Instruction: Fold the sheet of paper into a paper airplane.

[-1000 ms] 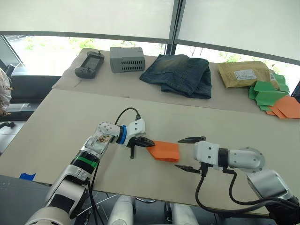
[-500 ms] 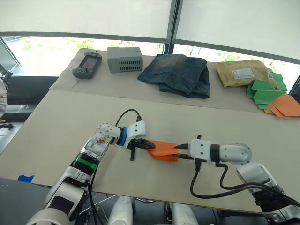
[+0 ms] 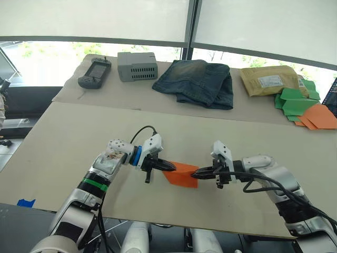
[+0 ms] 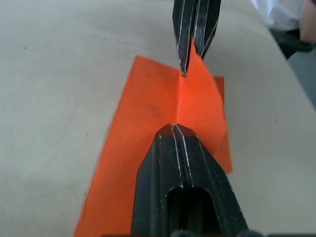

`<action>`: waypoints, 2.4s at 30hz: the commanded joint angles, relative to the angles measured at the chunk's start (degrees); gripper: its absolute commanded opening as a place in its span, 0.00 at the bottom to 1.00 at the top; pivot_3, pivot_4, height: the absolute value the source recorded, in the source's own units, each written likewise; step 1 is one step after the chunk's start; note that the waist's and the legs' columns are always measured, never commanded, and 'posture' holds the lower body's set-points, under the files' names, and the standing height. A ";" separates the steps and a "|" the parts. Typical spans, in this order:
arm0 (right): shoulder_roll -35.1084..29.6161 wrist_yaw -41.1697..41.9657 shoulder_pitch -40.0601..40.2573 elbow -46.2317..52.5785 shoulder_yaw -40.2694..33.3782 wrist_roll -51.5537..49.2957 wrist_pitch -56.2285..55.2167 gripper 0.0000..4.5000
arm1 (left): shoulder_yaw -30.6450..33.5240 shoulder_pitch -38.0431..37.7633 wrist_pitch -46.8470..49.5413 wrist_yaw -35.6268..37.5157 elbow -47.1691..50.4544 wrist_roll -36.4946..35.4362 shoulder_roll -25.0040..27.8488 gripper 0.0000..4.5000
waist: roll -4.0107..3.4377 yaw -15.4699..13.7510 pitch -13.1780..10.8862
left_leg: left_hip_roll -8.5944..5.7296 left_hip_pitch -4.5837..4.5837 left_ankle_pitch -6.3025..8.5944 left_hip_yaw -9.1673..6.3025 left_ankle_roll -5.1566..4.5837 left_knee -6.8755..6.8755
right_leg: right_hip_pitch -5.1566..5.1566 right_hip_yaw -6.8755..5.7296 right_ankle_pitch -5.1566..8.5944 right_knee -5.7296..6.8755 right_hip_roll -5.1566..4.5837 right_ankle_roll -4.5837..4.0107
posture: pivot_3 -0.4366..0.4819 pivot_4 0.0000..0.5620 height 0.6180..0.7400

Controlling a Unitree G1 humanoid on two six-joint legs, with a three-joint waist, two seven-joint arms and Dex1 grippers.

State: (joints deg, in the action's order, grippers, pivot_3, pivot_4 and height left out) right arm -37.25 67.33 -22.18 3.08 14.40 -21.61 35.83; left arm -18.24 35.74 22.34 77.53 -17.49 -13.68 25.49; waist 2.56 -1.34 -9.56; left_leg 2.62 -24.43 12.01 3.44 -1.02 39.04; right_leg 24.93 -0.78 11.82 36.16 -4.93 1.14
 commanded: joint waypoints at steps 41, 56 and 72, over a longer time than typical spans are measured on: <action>5.47 1.77 -10.98 -17.41 4.07 6.29 2.61 0.01 | 1.03 -1.79 -12.34 -1.43 0.95 1.98 -0.22 0.00 | -0.03 0.73 0.02 | 0.30 0.14 -0.05 0.02 -0.06 -0.04 | 0.05 0.21 -0.39 0.01 0.46 -0.05 | 0.48 0.27 0.80; 5.01 2.06 -10.76 -15.39 0.22 5.05 -0.54 0.44 | 1.13 -5.11 -15.34 -2.77 -0.49 4.81 1.38 0.00 | -0.07 0.82 0.04 | 0.34 0.13 -0.05 0.04 -0.06 -0.05 | 0.09 0.22 -0.26 0.02 0.46 -0.26 | 0.48 0.27 0.80; 10.17 -13.55 3.36 9.41 -2.32 8.72 -12.74 0.39 | 2.68 -4.44 -12.03 -3.04 -0.83 3.07 0.30 0.00 | -0.15 0.70 0.02 | 0.31 -0.19 -0.04 -0.02 -0.06 -0.12 | 0.31 0.17 -0.32 -0.05 0.47 0.00 | 0.48 0.27 0.80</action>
State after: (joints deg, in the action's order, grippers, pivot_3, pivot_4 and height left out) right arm -27.72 56.13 -19.49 9.21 11.04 -14.30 25.10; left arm -16.08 30.71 10.35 74.43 -18.56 -10.48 25.46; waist 2.41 -0.65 -9.54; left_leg 2.93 -24.62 11.97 3.42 -1.08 38.92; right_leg 25.24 -0.61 11.50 36.11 -4.47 1.14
